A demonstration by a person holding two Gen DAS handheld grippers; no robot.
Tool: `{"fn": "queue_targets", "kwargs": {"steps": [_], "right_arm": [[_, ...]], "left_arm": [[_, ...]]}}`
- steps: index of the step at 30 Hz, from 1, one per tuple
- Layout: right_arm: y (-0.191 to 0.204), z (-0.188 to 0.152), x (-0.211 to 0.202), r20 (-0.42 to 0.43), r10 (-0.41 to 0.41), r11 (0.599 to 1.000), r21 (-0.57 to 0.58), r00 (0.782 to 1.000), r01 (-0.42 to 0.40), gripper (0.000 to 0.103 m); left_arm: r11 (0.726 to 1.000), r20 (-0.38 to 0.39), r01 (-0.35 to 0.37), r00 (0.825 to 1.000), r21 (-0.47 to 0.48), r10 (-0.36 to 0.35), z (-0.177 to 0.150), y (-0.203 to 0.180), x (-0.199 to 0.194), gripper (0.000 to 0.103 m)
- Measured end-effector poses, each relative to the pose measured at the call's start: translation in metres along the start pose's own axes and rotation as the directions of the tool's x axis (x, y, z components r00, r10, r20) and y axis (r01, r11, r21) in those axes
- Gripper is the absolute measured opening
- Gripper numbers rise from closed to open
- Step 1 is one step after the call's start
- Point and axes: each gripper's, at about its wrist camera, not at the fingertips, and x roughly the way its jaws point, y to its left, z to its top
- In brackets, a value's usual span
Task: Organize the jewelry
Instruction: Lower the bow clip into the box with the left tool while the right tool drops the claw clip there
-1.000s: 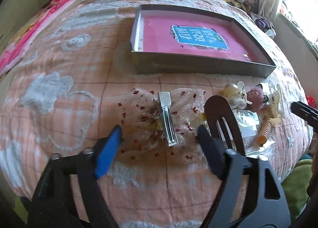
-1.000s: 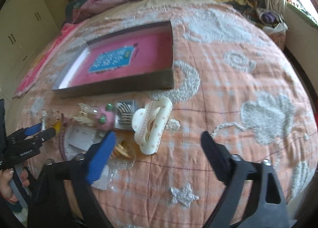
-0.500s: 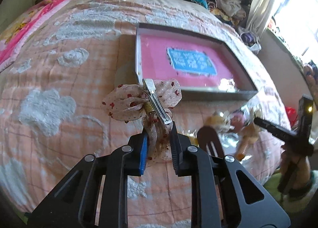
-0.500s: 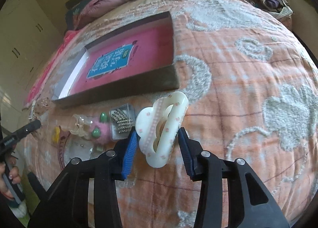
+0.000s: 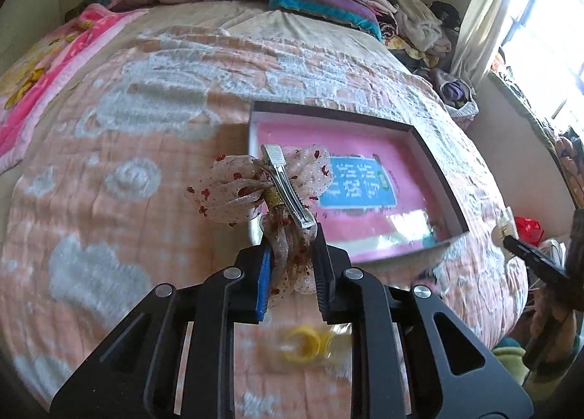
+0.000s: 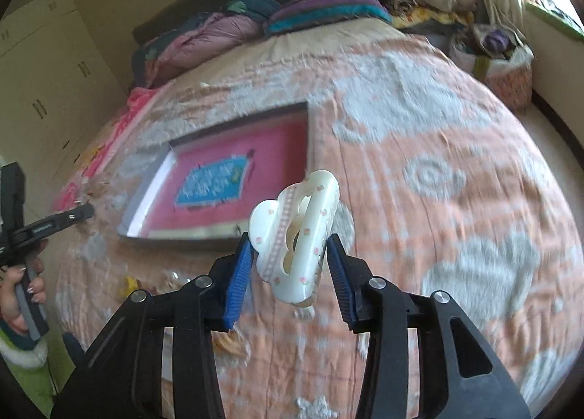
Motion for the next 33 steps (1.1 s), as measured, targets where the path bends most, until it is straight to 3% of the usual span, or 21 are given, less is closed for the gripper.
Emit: {"fn": "queue_targets", "kwargs": {"steps": [11, 13, 19, 25, 29, 31, 33], "right_arm": [[0.04, 0.053, 0.029, -0.014, 0.039, 0.994, -0.102, 0.999, -0.04, 0.04], [0.045, 0.057, 0.04, -0.03, 0.041, 0.993, -0.108, 0.999, -0.044, 0.035], [0.057, 0.06, 0.079, -0.094, 0.027, 0.991, -0.131, 0.995, -0.039, 0.035], [0.058, 0.052, 0.11, -0.137, -0.004, 0.992, -0.124, 0.991, -0.013, 0.037], [0.056, 0.051, 0.106, -0.114, -0.018, 0.995, -0.101, 0.993, 0.007, 0.067], [0.054, 0.051, 0.095, -0.089, -0.009, 0.997, -0.083, 0.996, 0.002, 0.073], [0.052, 0.053, 0.081, -0.065, 0.0, 0.997, -0.072, 0.998, -0.005, 0.079]], "left_arm": [[0.999, -0.063, -0.013, 0.998, 0.047, 0.016, 0.013, -0.023, 0.058, 0.017], [0.998, -0.07, -0.016, 0.997, 0.054, 0.02, 0.013, -0.024, 0.065, 0.017], [0.998, -0.089, -0.03, 0.995, 0.063, 0.036, 0.014, -0.026, 0.078, 0.027], [0.996, -0.076, -0.046, 0.996, 0.076, 0.052, 0.012, -0.023, 0.074, 0.046], [0.996, -0.062, -0.06, 0.996, 0.071, 0.065, 0.012, -0.018, 0.065, 0.06], [0.996, -0.05, -0.066, 0.996, 0.064, 0.069, 0.013, -0.016, 0.058, 0.065], [0.996, -0.034, -0.067, 0.997, 0.054, 0.069, 0.013, -0.015, 0.049, 0.077]]}}
